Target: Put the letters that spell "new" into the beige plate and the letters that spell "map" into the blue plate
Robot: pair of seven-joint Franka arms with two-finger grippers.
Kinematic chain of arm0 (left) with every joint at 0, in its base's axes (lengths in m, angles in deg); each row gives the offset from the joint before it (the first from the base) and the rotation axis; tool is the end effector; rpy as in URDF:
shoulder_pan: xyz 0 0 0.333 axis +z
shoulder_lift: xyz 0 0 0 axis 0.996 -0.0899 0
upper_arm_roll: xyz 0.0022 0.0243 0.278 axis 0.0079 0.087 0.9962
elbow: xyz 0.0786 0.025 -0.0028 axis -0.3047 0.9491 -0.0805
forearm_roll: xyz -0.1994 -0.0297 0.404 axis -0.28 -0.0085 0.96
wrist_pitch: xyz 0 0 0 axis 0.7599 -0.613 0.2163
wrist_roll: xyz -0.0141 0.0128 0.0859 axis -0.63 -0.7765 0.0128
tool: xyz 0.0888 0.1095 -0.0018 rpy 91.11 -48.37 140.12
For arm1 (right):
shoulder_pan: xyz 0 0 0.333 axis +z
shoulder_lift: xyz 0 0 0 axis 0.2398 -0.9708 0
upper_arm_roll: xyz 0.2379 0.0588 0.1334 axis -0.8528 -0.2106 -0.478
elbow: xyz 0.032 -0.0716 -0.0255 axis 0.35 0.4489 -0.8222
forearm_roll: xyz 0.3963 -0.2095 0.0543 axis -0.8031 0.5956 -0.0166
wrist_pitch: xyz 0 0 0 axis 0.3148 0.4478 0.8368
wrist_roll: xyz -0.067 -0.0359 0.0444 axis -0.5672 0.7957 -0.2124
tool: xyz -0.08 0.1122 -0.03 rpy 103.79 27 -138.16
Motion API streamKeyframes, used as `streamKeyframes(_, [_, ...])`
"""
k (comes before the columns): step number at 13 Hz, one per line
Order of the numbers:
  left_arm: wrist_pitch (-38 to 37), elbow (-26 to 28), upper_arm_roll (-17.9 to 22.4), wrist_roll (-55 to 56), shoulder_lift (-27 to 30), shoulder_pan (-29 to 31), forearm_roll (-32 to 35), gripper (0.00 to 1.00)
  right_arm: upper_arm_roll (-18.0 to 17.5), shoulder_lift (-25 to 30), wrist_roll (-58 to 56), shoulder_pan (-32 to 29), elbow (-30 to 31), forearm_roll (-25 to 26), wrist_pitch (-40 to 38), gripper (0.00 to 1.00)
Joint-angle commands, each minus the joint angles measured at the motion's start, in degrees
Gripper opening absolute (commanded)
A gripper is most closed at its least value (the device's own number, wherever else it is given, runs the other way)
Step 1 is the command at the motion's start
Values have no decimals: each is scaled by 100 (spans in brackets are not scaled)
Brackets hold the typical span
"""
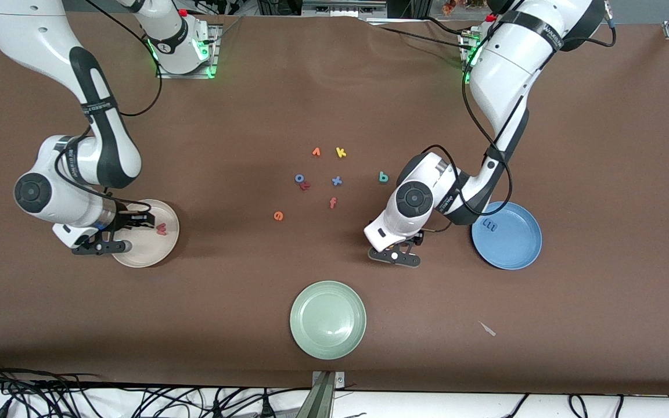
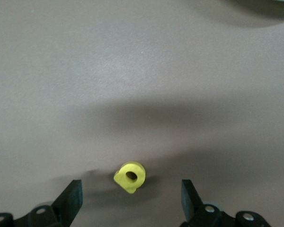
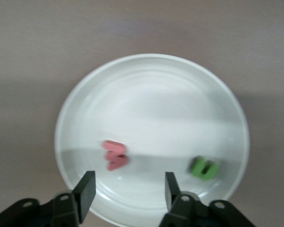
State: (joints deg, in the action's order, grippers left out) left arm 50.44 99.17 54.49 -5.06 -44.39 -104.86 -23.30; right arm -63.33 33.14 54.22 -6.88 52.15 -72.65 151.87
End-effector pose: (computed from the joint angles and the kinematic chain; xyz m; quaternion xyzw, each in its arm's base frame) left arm 0.6385 -0.3790 0.0907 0.9953 -0.0962 -0.0099 0.0091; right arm 0.6487 0.0128 0.1316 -0.9988 -0.0243 0.0425 0.0065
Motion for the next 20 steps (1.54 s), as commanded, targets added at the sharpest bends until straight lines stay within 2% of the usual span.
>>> streamKeyframes(1, [90,-188,77,-428,-175,-72,160,75,-115,10,1030,476,-96,-13,44,71])
streamKeyframes(3, [98,-179,77,-868,-201,-2,168,63,-115,-244,2058,1064,-395,-23,44,71])
streamKeyframes(4, [98,-179,77,-913,-210,-2,168,53,-115,-402,2541,1285,-535,-40,62,71])
streamKeyframes(8, [98,-170,68,-905,-175,-2,116,17,-115,-895,3687,1918,-852,-655,588,72])
streamKeyframes(12, [64,-188,59,-896,-96,16,124,14,-106,-1274,4715,2473,-1424,-612,607,72])
streamKeyframes(15, [-129,-197,59,-896,342,243,133,14,-106,-1335,5217,2693,-1424,-577,624,72])
streamKeyframes(18, [-753,-197,77,-931,729,446,195,14,-106,-1371,5271,2781,-1355,-541,808,72])
streamKeyframes(20, [-990,-188,77,-1132,766,674,195,14,-106,-1371,5472,2895,-1267,-541,809,72])
